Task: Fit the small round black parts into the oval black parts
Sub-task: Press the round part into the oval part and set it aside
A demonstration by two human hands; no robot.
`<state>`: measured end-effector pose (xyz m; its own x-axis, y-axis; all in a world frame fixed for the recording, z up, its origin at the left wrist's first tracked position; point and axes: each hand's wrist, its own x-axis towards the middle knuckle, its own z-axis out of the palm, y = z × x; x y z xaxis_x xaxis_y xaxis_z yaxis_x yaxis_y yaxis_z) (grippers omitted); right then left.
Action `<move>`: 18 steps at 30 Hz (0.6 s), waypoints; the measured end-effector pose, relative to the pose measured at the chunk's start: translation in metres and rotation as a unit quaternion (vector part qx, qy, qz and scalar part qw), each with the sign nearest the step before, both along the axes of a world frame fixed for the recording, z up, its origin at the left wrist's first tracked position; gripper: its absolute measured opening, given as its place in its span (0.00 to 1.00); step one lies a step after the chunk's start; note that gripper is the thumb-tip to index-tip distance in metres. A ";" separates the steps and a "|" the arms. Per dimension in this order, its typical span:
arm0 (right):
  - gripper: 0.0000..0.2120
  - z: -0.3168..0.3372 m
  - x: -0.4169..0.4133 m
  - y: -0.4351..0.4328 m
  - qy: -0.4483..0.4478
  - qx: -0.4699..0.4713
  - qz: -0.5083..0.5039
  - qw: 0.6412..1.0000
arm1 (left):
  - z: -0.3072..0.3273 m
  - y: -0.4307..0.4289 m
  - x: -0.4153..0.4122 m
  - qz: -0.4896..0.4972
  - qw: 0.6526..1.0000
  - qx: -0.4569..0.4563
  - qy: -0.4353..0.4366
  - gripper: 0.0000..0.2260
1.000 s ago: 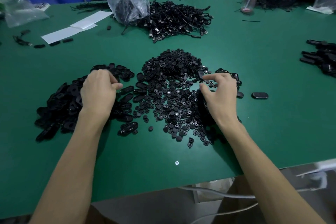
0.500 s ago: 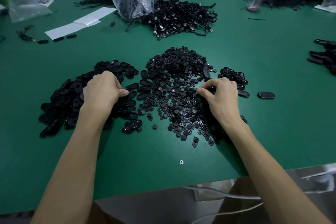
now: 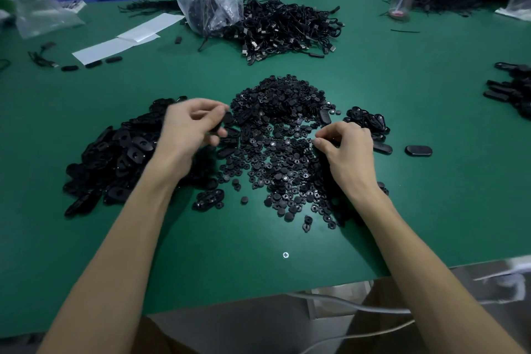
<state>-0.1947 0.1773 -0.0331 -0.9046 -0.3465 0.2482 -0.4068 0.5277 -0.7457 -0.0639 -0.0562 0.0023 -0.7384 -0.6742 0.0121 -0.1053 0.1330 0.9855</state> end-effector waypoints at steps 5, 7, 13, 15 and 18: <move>0.03 0.002 0.000 0.001 -0.011 -0.024 -0.001 1.000 | -0.012 0.032 -0.012 -0.176 0.966 0.188 0.030 0.11; 0.03 0.002 0.000 0.002 -0.017 -0.030 0.001 0.999 | -0.015 0.037 -0.014 -0.198 0.966 0.164 0.022 0.11; 0.05 0.002 0.000 0.002 -0.031 -0.041 0.006 0.999 | -0.015 0.013 -0.010 0.051 0.984 -0.169 -0.012 0.08; 0.06 0.002 0.000 0.002 -0.029 -0.040 0.006 0.999 | -0.015 -0.005 -0.004 0.126 0.969 -0.214 -0.017 0.07; 0.07 0.002 0.001 0.001 -0.015 -0.045 -0.005 0.999 | -0.019 -0.024 0.004 0.192 0.947 -0.255 -0.027 0.05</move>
<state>-0.1938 0.1786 -0.0310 -0.9151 -0.3156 0.2511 -0.3791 0.4609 -0.8024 -0.0600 -0.0802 -0.0170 -0.4481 -0.8105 0.3773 -0.2917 0.5315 0.7953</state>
